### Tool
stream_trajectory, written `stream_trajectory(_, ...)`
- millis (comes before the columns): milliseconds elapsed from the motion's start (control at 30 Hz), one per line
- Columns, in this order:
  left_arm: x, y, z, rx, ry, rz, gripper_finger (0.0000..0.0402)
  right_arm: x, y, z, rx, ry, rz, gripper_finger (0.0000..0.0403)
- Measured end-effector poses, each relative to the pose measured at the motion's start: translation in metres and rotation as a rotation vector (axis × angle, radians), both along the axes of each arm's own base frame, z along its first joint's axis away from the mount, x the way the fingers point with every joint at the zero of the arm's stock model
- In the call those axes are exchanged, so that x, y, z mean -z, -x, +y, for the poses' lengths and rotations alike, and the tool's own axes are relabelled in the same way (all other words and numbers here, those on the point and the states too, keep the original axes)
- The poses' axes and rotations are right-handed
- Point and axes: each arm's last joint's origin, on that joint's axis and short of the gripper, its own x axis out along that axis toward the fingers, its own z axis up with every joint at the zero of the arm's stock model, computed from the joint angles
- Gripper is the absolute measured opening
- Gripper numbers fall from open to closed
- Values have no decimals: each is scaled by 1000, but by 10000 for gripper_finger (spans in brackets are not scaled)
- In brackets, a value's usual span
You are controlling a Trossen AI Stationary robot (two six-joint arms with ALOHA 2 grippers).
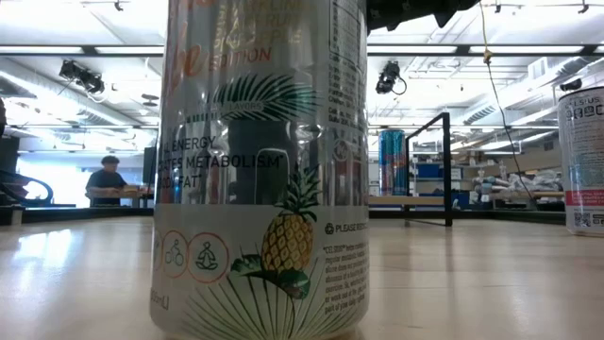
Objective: Place canned beverage on shelf
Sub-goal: Put the blue soda can aligned with the other blue soda can on the shelf
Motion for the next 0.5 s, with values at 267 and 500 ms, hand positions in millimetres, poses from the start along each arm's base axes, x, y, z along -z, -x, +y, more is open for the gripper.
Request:
stream_trajectory(267,-16,18,2,-39,-2,-50,318,-12,13,0,32,-19,10,236)
stream_trajectory(500,-27,33,5,-87,9,-81,318,-26,32,-3,139,10,26,236)
